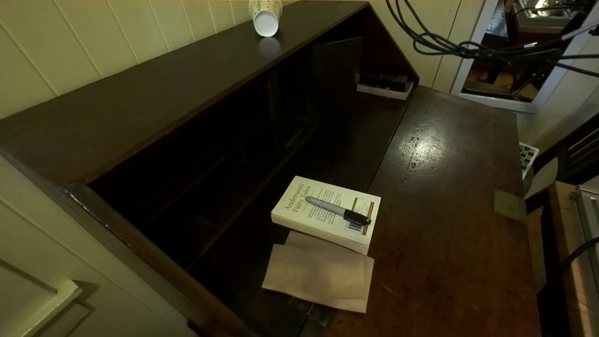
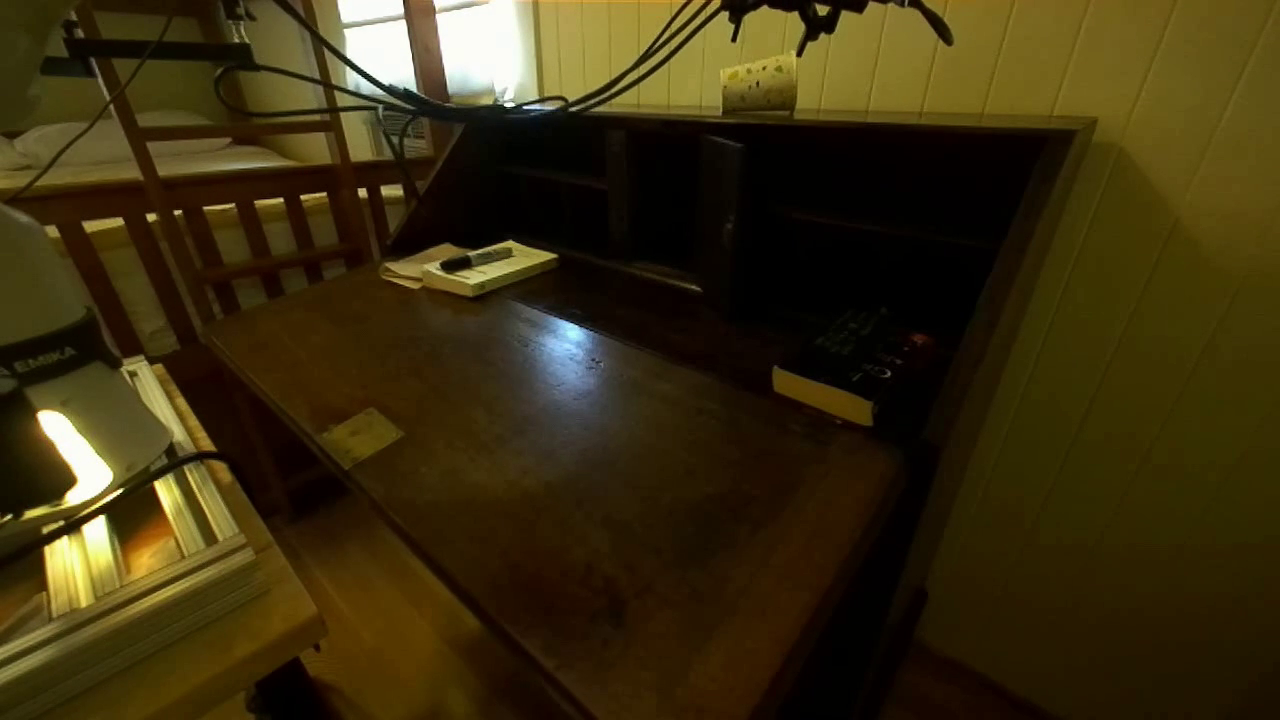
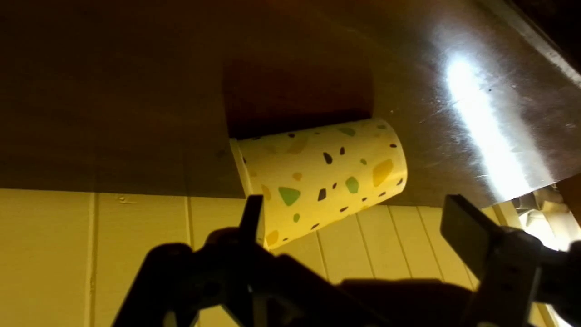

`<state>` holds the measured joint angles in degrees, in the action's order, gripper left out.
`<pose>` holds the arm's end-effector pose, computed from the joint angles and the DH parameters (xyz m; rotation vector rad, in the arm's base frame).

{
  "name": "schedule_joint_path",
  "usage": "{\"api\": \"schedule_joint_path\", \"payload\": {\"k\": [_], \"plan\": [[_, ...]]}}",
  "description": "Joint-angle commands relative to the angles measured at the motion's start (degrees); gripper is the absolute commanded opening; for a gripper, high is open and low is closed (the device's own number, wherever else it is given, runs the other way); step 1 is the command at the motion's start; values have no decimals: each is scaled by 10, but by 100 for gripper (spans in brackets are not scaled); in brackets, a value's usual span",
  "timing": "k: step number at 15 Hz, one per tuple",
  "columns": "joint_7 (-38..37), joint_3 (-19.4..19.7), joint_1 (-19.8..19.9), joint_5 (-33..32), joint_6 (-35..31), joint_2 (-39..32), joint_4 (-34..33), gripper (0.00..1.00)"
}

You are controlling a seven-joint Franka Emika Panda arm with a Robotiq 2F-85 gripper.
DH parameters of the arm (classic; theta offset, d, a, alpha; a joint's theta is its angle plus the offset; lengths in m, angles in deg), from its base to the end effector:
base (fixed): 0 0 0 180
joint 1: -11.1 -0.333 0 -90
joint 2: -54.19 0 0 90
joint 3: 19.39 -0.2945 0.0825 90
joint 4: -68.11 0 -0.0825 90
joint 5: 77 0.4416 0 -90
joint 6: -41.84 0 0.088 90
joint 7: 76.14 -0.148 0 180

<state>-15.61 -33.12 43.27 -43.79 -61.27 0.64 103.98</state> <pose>0.7920 -0.3000 0.4487 -2.4771 -0.6998 -0.9469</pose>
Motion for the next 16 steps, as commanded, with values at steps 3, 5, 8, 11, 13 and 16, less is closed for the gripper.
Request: {"api": "schedule_joint_path", "payload": {"k": [3,5,8,11,13,16], "plan": [[3,-18,-10,7,-34,-55,-65,100],[2,-24,-14,7,-55,-65,-70,100],[2,-38,-17,14,-84,-78,-78,100],[1,-57,-16,18,-99,-86,-82,100],[1,-72,-14,23,-100,-91,-84,100],[-1,-87,-13,25,-108,-98,-85,100]]}}
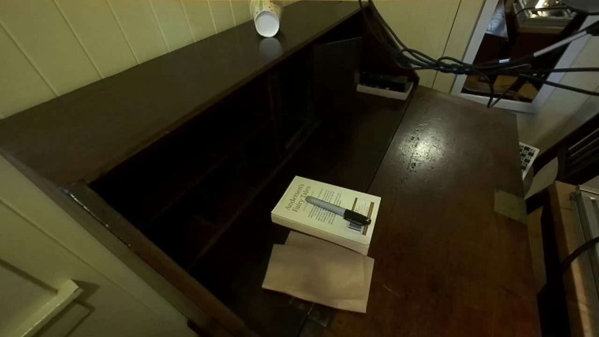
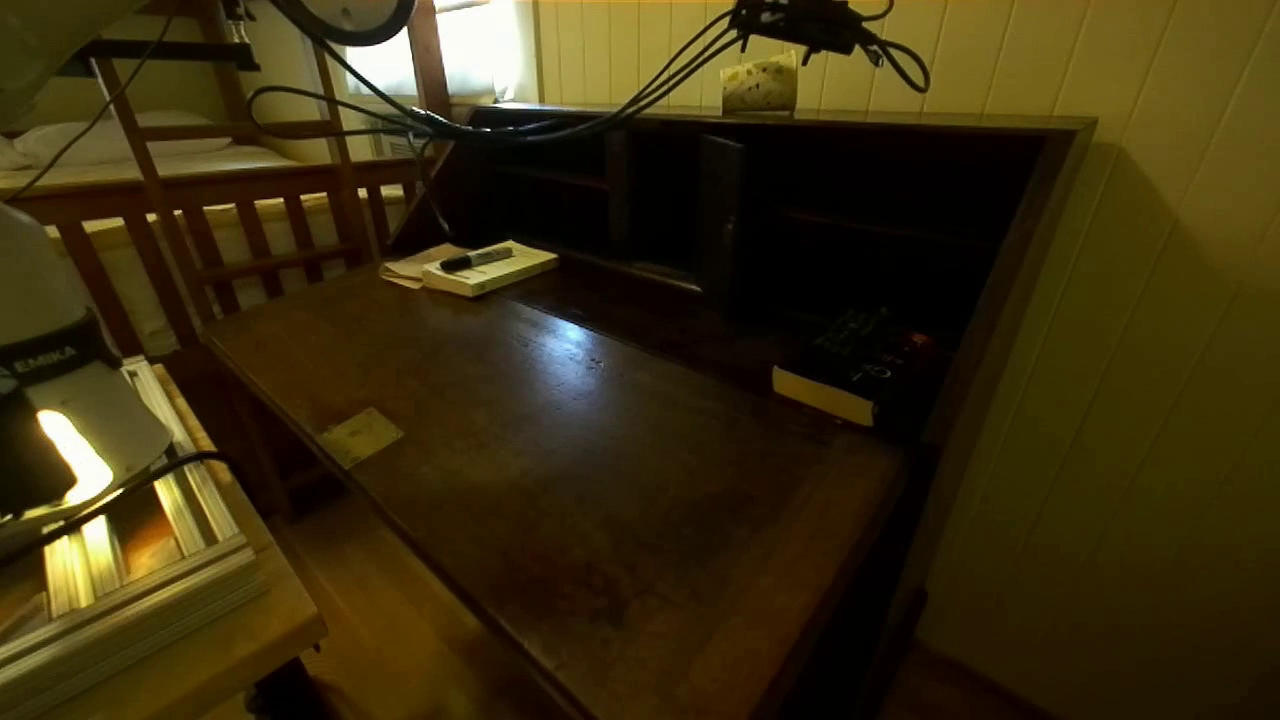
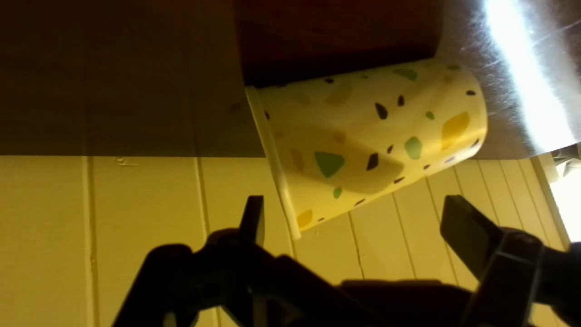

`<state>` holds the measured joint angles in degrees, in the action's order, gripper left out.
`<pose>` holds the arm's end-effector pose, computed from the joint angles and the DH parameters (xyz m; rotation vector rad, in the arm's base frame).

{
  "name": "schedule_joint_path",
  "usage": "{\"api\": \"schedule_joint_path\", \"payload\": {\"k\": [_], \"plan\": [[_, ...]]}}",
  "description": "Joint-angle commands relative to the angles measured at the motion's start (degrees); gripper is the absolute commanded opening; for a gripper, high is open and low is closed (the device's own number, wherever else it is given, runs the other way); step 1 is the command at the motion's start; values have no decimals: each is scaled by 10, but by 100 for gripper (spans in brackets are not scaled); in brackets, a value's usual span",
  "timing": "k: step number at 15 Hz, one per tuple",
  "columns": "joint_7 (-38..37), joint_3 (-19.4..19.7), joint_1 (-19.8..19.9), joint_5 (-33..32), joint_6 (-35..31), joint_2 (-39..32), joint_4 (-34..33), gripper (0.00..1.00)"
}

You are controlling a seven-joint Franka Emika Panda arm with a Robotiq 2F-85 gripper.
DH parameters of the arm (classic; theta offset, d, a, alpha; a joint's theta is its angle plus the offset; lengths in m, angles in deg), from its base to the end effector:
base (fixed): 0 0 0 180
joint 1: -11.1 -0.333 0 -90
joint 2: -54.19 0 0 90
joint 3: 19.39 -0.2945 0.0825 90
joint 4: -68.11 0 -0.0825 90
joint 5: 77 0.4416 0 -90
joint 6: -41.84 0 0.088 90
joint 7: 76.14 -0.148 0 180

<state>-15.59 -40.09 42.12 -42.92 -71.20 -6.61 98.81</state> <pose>0.8302 -0.2801 0.4267 -2.3842 -0.6084 -1.1598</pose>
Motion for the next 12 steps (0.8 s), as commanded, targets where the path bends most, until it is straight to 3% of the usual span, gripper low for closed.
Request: {"api": "schedule_joint_path", "payload": {"k": [1,12], "plan": [[0,-21,-1,16,-11,-29,-34,100],[-24,-53,4,11,-14,-47,-37,100]]}}
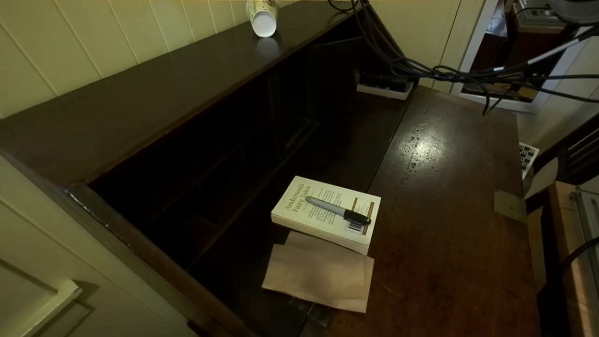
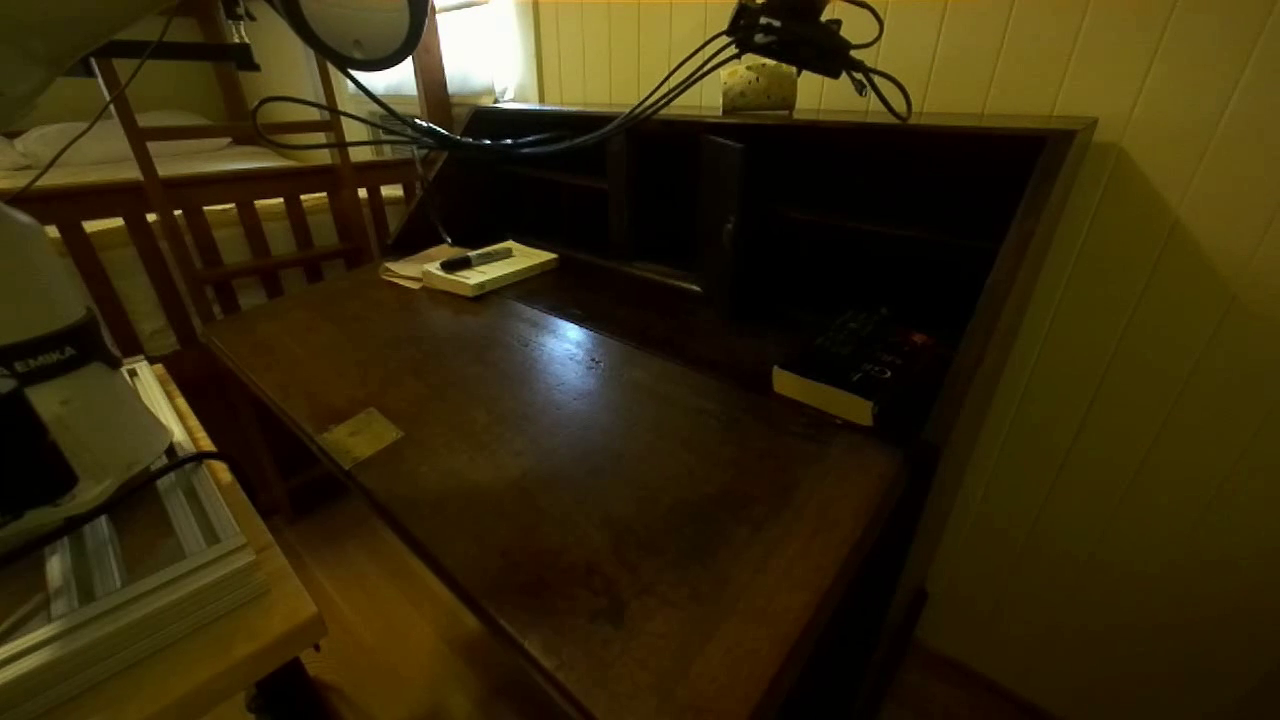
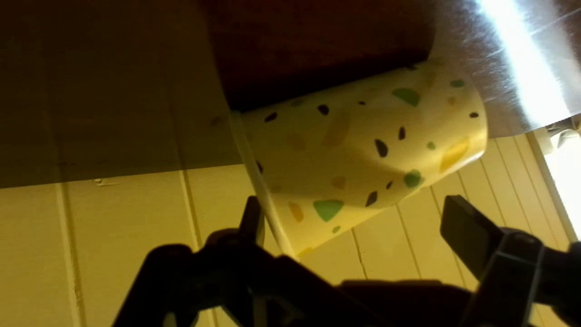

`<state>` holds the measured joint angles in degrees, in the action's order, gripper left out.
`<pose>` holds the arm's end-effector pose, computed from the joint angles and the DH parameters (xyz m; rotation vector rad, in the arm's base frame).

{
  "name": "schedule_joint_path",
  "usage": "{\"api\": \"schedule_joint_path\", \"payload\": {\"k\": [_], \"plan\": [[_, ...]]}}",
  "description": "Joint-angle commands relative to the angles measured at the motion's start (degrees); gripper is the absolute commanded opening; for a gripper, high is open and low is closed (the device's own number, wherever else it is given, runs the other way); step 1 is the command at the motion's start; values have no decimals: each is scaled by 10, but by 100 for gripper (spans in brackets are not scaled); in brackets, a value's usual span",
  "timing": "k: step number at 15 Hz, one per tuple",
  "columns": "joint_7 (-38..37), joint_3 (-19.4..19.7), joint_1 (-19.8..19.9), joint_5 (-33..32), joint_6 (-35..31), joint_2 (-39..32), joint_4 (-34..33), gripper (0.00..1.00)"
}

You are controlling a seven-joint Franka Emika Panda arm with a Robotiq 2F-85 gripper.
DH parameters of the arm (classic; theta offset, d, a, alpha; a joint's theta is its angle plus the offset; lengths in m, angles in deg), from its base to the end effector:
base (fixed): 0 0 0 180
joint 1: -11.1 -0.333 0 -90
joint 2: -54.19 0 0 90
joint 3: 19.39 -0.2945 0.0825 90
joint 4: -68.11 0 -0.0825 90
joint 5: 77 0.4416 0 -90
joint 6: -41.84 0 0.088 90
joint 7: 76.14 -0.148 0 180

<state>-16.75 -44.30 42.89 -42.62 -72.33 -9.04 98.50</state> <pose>0.8371 -0.2726 0.4083 -2.3120 -0.5375 -1.1700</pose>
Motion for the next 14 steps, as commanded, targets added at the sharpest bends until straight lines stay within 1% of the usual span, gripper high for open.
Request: {"api": "schedule_joint_path", "payload": {"k": [1,2,3,4,5,6,7,12,13,14], "plan": [[-15,-11,-4,7,-2,-23,-33,100],[-16,-11,-5,6,-1,-23,-33,100],[-19,-10,-5,3,2,-23,-32,97],[-20,-9,-6,2,5,-23,-32,82],[-21,-10,-5,2,6,-23,-32,74],[-22,-9,-6,1,8,-22,-32,68],[-22,-10,-5,1,10,-22,-31,60],[-33,-15,-3,-1,12,-17,-33,27],[-34,-16,-3,-2,12,-15,-33,25],[-34,-14,-4,-6,12,-11,-33,21]]}}
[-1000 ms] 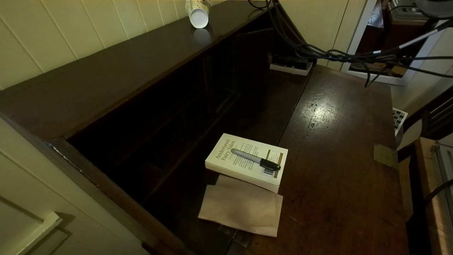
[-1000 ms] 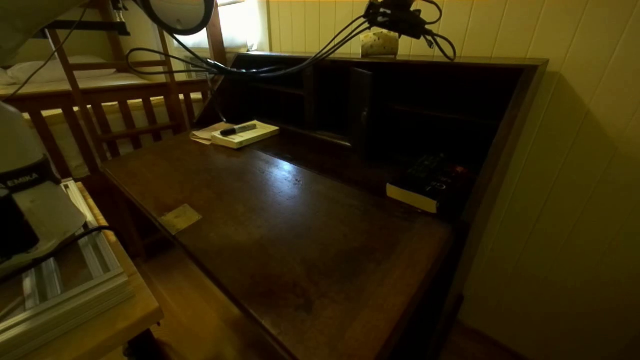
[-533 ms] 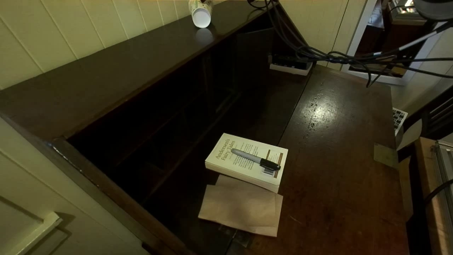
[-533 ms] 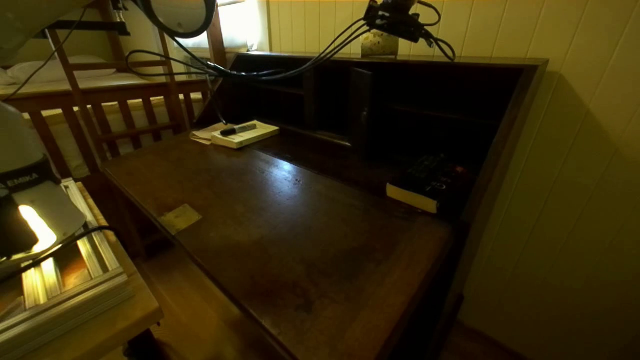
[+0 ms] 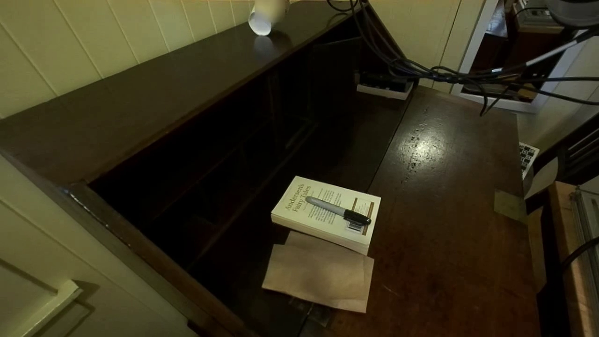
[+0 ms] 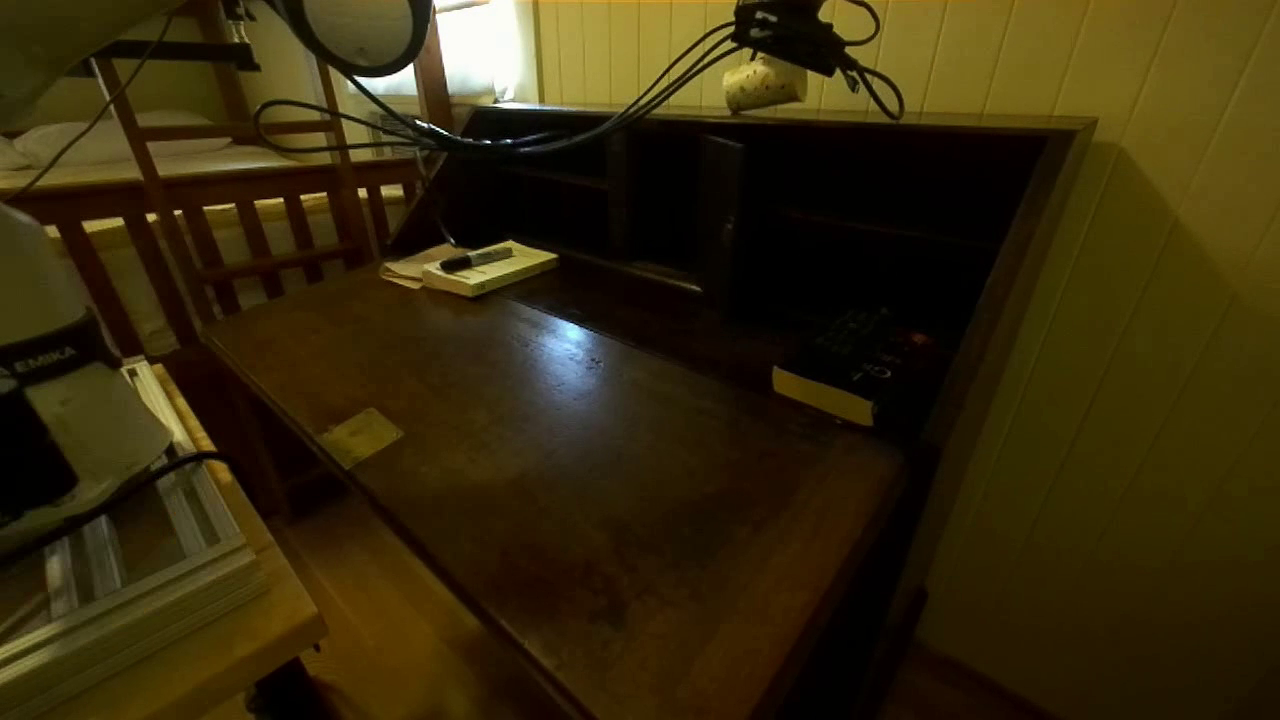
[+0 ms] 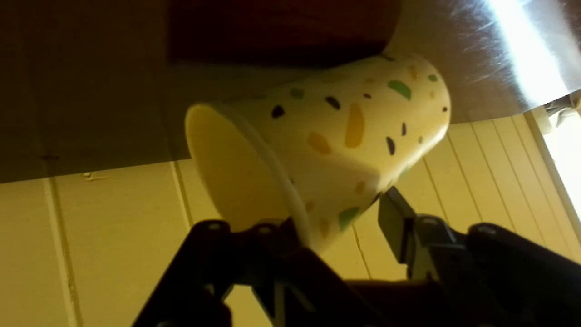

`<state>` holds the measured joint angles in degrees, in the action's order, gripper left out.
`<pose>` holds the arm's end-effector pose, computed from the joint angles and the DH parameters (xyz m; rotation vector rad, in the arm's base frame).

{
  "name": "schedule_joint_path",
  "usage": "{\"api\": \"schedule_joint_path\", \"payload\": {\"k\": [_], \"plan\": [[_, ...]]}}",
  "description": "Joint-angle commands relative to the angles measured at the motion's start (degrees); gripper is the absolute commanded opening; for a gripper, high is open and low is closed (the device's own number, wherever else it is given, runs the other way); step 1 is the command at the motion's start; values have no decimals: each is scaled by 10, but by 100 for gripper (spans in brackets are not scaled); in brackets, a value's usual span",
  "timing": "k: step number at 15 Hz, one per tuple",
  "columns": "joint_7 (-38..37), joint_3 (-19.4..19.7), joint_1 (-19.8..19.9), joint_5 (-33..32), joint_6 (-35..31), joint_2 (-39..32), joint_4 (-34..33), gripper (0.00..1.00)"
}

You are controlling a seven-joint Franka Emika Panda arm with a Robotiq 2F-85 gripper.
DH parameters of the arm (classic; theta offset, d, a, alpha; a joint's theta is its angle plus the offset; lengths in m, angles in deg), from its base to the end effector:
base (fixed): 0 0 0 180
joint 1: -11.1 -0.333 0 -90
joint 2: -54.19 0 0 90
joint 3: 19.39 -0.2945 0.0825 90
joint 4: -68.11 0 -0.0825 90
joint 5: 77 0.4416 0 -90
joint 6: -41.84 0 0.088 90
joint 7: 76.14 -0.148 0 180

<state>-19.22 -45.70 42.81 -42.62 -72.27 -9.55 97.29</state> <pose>0.8386 -0.2685 0.4166 -2.2849 -0.4872 -1.1734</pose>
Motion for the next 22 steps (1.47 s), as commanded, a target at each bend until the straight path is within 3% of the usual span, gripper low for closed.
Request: {"api": "schedule_joint_path", "payload": {"k": [1,3,12,13,14,15,22], "plan": [[-11,2,-4,-9,11,-4,-21,17],[-10,11,-9,-21,11,2,-19,6],[14,47,-33,-106,50,38,-18,9],[5,74,-58,-113,97,0,-110,9],[12,83,-61,-122,115,5,-117,9],[35,86,-48,-122,100,52,-43,9],[123,134,-69,-164,122,69,-56,16]]}}
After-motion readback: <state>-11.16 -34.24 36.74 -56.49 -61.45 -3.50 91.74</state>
